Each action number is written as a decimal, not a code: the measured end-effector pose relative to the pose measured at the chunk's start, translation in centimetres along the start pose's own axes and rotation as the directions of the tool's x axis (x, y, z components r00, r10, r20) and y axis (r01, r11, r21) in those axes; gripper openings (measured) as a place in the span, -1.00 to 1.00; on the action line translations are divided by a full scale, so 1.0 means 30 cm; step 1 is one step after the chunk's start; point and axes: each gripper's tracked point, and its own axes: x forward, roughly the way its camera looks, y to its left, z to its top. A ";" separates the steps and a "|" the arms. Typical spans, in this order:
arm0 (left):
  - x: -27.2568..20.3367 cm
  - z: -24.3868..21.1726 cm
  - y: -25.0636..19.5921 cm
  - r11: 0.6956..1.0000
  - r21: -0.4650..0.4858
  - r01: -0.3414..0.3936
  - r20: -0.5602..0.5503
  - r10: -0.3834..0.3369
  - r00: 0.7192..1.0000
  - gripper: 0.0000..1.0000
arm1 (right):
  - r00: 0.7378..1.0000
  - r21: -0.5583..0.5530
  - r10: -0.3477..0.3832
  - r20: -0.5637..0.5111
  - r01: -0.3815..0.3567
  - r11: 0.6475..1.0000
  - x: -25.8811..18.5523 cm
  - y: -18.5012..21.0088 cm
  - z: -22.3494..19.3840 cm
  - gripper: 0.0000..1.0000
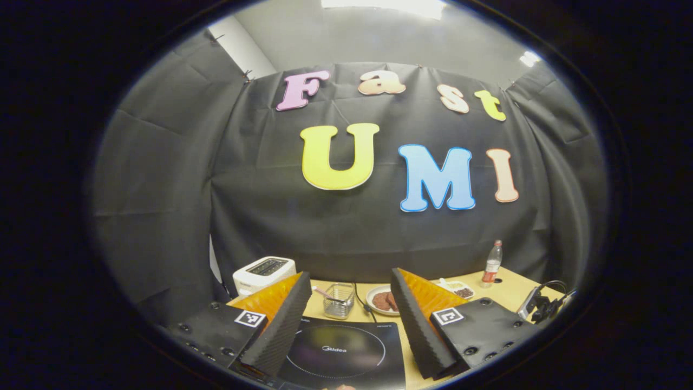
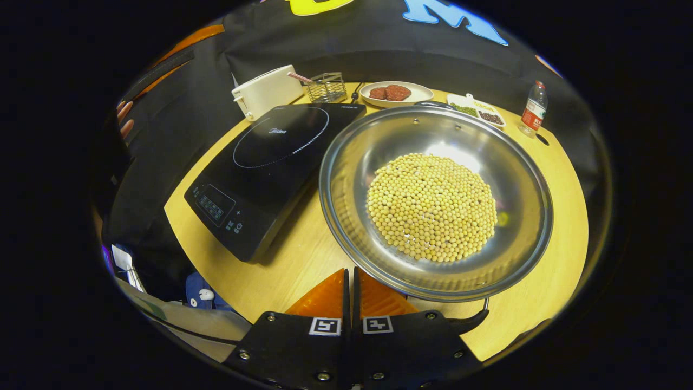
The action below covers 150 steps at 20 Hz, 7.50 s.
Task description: First push the handle of the pot to place it horizontally, then grasp the pot with both hands and set it on the induction cooktop.
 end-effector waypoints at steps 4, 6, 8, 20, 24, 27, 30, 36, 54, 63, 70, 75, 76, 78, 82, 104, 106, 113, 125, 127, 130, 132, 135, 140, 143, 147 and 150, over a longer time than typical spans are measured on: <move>0.014 0.002 -0.023 1.000 0.007 0.005 0.006 -0.005 1.000 0.97 | 0.999 0.008 -0.037 -0.029 0.037 0.999 -0.024 -0.066 -0.026 -0.99; 0.027 0.005 -0.046 1.000 0.006 0.004 0.002 -0.004 1.000 0.92 | 0.998 0.005 -0.052 -0.042 0.052 0.999 -0.036 -0.108 -0.038 -0.99; 0.029 0.006 -0.075 1.000 0.013 -0.003 -0.004 0.003 1.000 0.86 | 0.997 0.004 -0.062 -0.051 0.062 0.998 -0.052 -0.149 -0.047 -0.99; -0.018 0.058 -0.240 0.993 0.049 -0.109 0.017 0.108 0.994 0.92 | 0.994 -0.025 -0.060 -0.087 0.058 0.998 -0.114 -0.421 -0.088 -0.99; -0.026 0.063 -0.275 0.991 0.054 -0.121 0.016 0.121 0.993 0.92 | 0.993 -0.032 -0.088 -0.084 0.085 0.996 -0.116 -0.493 -0.089 -0.99; -0.027 0.067 -0.289 0.990 0.062 -0.129 0.020 0.128 0.992 0.99 | 0.988 -0.060 -0.130 -0.080 0.126 0.990 -0.113 -0.554 -0.080 -0.99; -0.034 0.069 -0.284 0.988 0.063 -0.139 0.020 0.138 0.990 0.92 | 0.978 -0.118 -0.195 -0.070 0.186 0.975 -0.105 -0.617 -0.067 -0.99; -0.033 0.059 -0.264 0.985 0.074 -0.158 0.011 0.157 0.987 0.92 | 0.944 -0.254 -0.331 -0.008 0.318 0.913 -0.080 -0.736 -0.005 -0.99; 0.023 -0.022 -0.265 0.987 0.097 -0.130 -0.039 0.134 0.990 0.86 | 0.863 -0.045 -0.484 0.148 0.495 0.868 -0.122 -0.912 0.119 -0.95; 0.127 -0.184 -0.396 0.997 0.079 0.004 -0.141 0.007 0.990 0.92 | 0.820 0.258 -0.495 0.288 0.431 0.865 -0.278 -0.921 0.191 0.96; 0.192 -0.359 -0.475 0.995 0.047 0.091 -0.271 -0.075 0.960 0.86 | 0.818 0.346 -0.439 0.372 0.316 0.883 -0.295 -0.880 0.273 0.95; 0.228 -0.512 -0.525 0.991 0.021 0.133 -0.390 -0.114 0.914 0.93 | 0.844 0.353 -0.412 0.343 0.291 0.890 -0.247 -0.872 0.286 0.96; 0.241 -0.544 -0.535 0.991 0.012 0.137 -0.413 -0.120 0.903 0.93 | 0.849 0.354 -0.407 0.337 0.286 0.890 -0.236 -0.874 0.289 0.96; 0.253 -0.591 -0.553 0.989 -0.004 0.147 -0.452 -0.132 0.882 0.93 | 0.855 0.356 -0.401 0.328 0.282 0.891 -0.222 -0.878 0.293 0.96; 0.270 -0.684 -0.573 0.987 -0.026 0.160 -0.524 -0.149 0.838 0.93 | 0.868 0.361 -0.388 0.311 0.270 0.893 -0.188 -0.889 0.301 0.96; 0.297 -0.964 -0.630 0.985 -0.077 0.156 -0.705 -0.165 0.689 0.91 | 0.923 0.457 -0.336 0.188 0.220 0.862 0.016 -0.977 0.310 0.21; 0.301 -0.965 -0.628 0.985 -0.070 0.156 -0.707 -0.160 0.689 0.87 | 0.929 0.456 -0.326 0.175 0.217 0.863 0.028 -0.978 0.296 0.33; 0.309 -0.987 -0.598 0.990 -0.092 0.106 -0.706 -0.140 0.694 0.50 | 0.930 0.412 -0.326 0.167 0.235 0.880 0.023 -0.970 0.280 0.17; 0.312 -0.917 -0.628 0.990 -0.056 0.132 -0.676 -0.135 0.725 0.28 | 0.918 0.393 -0.358 0.170 0.270 0.879 -0.031 -0.971 0.280 0.07; 0.308 -0.877 -0.643 0.989 -0.054 0.136 -0.666 -0.138 0.733 0.35 | 0.915 0.397 -0.361 0.179 0.269 0.878 -0.063 -0.972 0.283 0.07; 0.304 -0.835 -0.656 0.990 -0.046 0.136 -0.650 -0.133 0.748 0.28 | 0.912 0.397 -0.363 0.194 0.265 0.879 -0.098 -0.973 0.293 0.07; 0.290 -0.802 -0.667 0.990 -0.045 0.131 -0.644 -0.129 0.754 0.35 | 0.909 0.395 -0.363 0.205 0.263 0.880 -0.129 -0.977 0.296 0.06; 0.267 -0.756 -0.678 0.992 -0.042 0.116 -0.626 -0.117 0.771 0.42 | 0.903 0.387 -0.362 0.229 0.257 0.886 -0.175 -0.979 0.302 0.06; 0.202 -0.675 -0.665 0.998 -0.037 0.057 -0.584 -0.067 0.809 0.39 | 0.903 0.358 -0.336 0.268 0.230 0.905 -0.237 -0.955 0.310 0.06; 0.163 -0.642 -0.632 0.999 -0.037 0.020 -0.561 -0.037 0.827 0.31 | 0.906 0.331 -0.317 0.280 0.219 0.918 -0.256 -0.927 0.323 0.06; 0.134 -0.610 -0.560 0.999 -0.037 0.002 -0.541 -0.022 0.841 0.28 | 0.908 0.311 -0.309 0.283 0.218 0.925 -0.267 -0.856 0.346 0.06; 0.134 -0.595 -0.474 0.999 -0.040 0.003 -0.537 -0.024 0.843 0.35 | 0.908 0.311 -0.310 0.283 0.219 0.925 -0.260 -0.778 0.377 0.06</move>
